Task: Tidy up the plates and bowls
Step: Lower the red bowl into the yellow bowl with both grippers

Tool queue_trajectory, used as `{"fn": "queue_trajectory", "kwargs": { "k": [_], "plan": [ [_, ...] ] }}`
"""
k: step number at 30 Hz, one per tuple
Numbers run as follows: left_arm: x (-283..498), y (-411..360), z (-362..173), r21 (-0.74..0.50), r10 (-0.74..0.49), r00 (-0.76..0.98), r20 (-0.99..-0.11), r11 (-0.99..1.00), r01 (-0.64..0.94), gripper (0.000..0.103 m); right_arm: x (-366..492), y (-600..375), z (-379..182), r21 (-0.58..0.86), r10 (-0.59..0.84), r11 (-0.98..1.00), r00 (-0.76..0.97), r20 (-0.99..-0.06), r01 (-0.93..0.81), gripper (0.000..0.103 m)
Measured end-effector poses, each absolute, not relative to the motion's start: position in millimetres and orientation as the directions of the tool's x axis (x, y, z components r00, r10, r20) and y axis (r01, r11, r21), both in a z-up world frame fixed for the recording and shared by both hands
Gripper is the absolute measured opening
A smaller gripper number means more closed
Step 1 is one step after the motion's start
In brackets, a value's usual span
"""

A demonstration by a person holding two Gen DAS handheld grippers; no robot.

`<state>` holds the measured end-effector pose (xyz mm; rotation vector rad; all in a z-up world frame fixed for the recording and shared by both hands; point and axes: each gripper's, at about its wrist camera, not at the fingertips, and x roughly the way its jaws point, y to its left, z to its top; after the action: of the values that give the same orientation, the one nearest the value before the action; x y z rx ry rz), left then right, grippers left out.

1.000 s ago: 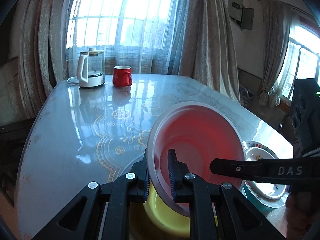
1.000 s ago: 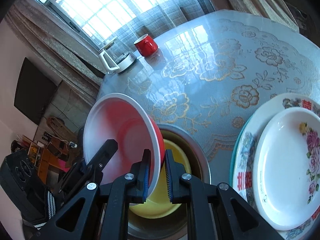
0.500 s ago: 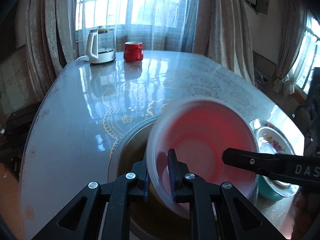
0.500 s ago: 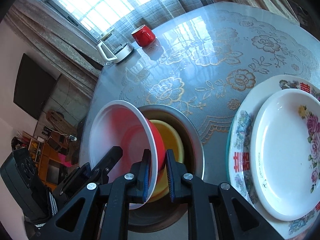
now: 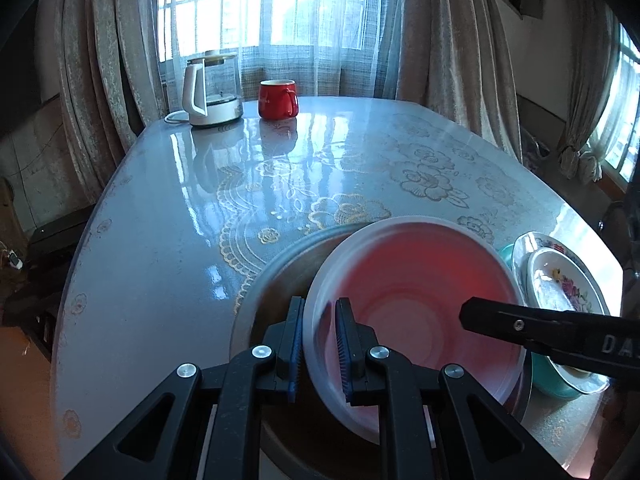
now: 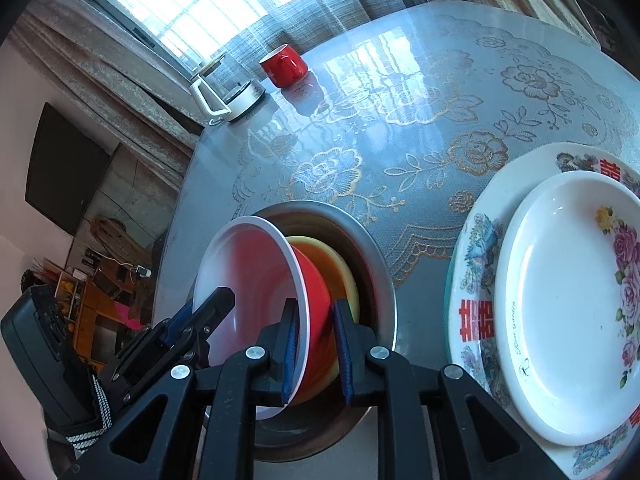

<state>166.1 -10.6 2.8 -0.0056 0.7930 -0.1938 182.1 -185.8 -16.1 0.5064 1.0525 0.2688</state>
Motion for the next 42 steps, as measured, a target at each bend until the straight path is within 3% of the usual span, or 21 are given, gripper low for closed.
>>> {"fn": "queue_trajectory", "kwargs": {
  "k": [6, 9, 14, 17, 21, 28, 32, 40, 42],
  "plan": [
    [168.3, -8.8, 7.8, -0.043, -0.143, 0.699, -0.7, 0.986, 0.159, 0.015, 192.1, -179.6, -16.0, 0.509, 0.448, 0.861, 0.462, -0.765, 0.007, 0.019],
    [169.4, -6.8, 6.0, -0.04, -0.135, 0.696, -0.705, 0.988, 0.151, 0.015, 192.3, -182.7, -14.4, 0.52, 0.459, 0.854, 0.455, -0.763, 0.01, 0.027],
    [169.2, -6.4, 3.3, -0.049, -0.142, 0.69, -0.709, 0.987, 0.152, 0.015, 187.3, -190.2, -8.7, 0.499, 0.441, 0.866, 0.473, -0.763, -0.001, 0.027],
    [167.1, -9.4, 4.6, -0.036, -0.139, 0.696, -0.704, 0.986, 0.16, 0.015, 185.3, -188.2, -8.9, 0.48, 0.432, 0.877, 0.483, -0.762, -0.027, 0.015],
    [165.1, -7.9, 5.5, -0.02, -0.125, 0.699, -0.704, 0.988, 0.156, 0.015, 190.9, -180.1, -15.0, 0.444, 0.403, 0.896, 0.481, -0.779, -0.032, 0.009],
    [165.6, 2.6, 5.2, -0.053, -0.13, 0.692, -0.71, 0.99, 0.131, 0.015, 198.4, -177.3, -12.5, 0.466, 0.429, 0.883, 0.484, -0.763, -0.047, 0.014],
    [165.8, 2.2, 5.1, -0.058, -0.128, 0.692, -0.711, 0.991, 0.124, 0.015, 191.8, -181.4, -4.3, 0.415, 0.376, 0.909, 0.515, -0.77, -0.044, 0.018],
    [164.8, 1.7, 4.2, -0.079, -0.138, 0.683, -0.717, 0.99, 0.118, 0.015, 195.2, -169.3, -11.5, 0.357, 0.344, 0.932, 0.48, -0.807, -0.066, 0.018],
    [165.1, 1.8, 4.7, -0.077, -0.137, 0.683, -0.718, 0.99, 0.117, 0.015, 198.9, -162.9, -12.7, 0.31, 0.309, 0.947, 0.489, -0.816, -0.081, 0.012]
  ]
}}
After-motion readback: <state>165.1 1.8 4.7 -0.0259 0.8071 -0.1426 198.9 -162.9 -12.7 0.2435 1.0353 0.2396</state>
